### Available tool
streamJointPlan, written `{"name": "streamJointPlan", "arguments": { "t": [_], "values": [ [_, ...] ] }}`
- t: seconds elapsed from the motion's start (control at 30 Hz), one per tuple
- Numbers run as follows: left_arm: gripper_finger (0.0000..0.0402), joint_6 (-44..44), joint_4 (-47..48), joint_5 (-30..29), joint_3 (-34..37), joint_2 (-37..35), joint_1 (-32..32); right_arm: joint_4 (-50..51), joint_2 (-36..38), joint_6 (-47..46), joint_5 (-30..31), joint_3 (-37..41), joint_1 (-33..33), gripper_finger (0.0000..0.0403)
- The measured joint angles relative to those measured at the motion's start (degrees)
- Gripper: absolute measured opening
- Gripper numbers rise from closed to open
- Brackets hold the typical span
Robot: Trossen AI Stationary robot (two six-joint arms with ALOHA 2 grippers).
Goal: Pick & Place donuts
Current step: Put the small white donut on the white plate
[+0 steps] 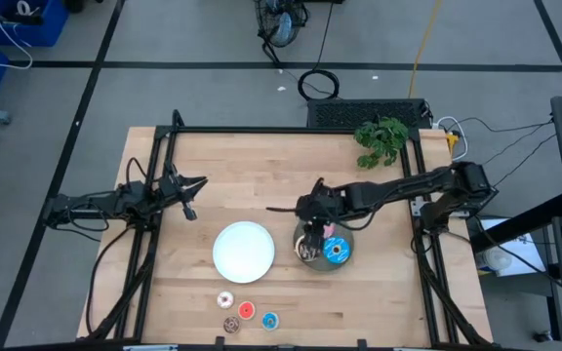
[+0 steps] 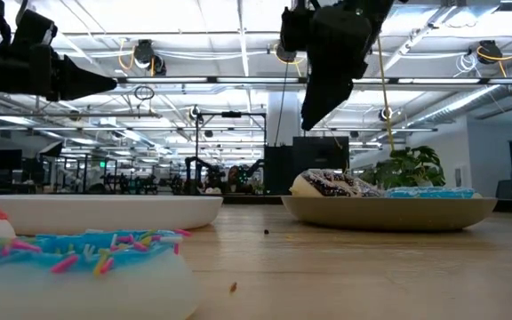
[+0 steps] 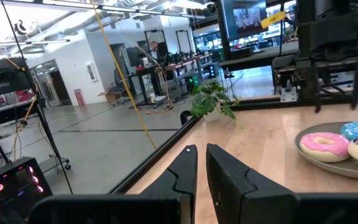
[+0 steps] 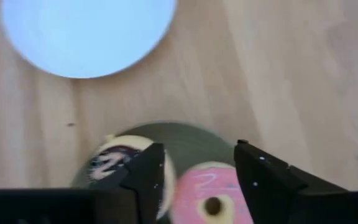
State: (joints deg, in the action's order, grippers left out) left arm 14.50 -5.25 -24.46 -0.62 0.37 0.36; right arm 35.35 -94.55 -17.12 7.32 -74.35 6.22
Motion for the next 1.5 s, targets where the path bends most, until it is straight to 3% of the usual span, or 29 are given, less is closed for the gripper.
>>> {"name": "streamJointPlan", "arguments": {
  "t": [0.23,0.33,0.5,0.73,0.93,1.23,1.5],
  "values": [
    [0.0042,0.00,0.07,-0.02,0.00,-0.01,-0.01,-1.20,-0.38,0.92,6.66,1.06,2.49,0.0054],
    [0.0042,0.00,0.03,-0.05,0.00,-0.01,0.00,-8.57,2.71,5.93,9.18,4.89,5.90,0.0010],
    [0.0042,0.01,0.18,-0.07,0.00,0.00,0.00,-25.66,14.43,9.55,9.87,16.42,9.69,0.0010],
    [0.0042,-0.26,0.26,-0.86,-0.02,0.01,-0.02,-53.13,36.78,11.53,11.61,40.92,9.08,0.0001],
    [0.0042,-4.30,-0.60,-1.60,-0.02,-0.01,0.00,-66.34,49.91,16.13,4.14,54.22,8.16,0.0000],
    [0.0042,-5.20,-5.56,-3.48,-0.02,-0.01,0.00,-68.68,59.28,22.38,4.73,65.64,7.98,0.0000],
    [0.0042,-5.09,-3.73,-7.40,-0.02,-0.01,0.00,-79.22,60.42,31.57,4.92,71.50,7.98,0.0000]
  ]
}}
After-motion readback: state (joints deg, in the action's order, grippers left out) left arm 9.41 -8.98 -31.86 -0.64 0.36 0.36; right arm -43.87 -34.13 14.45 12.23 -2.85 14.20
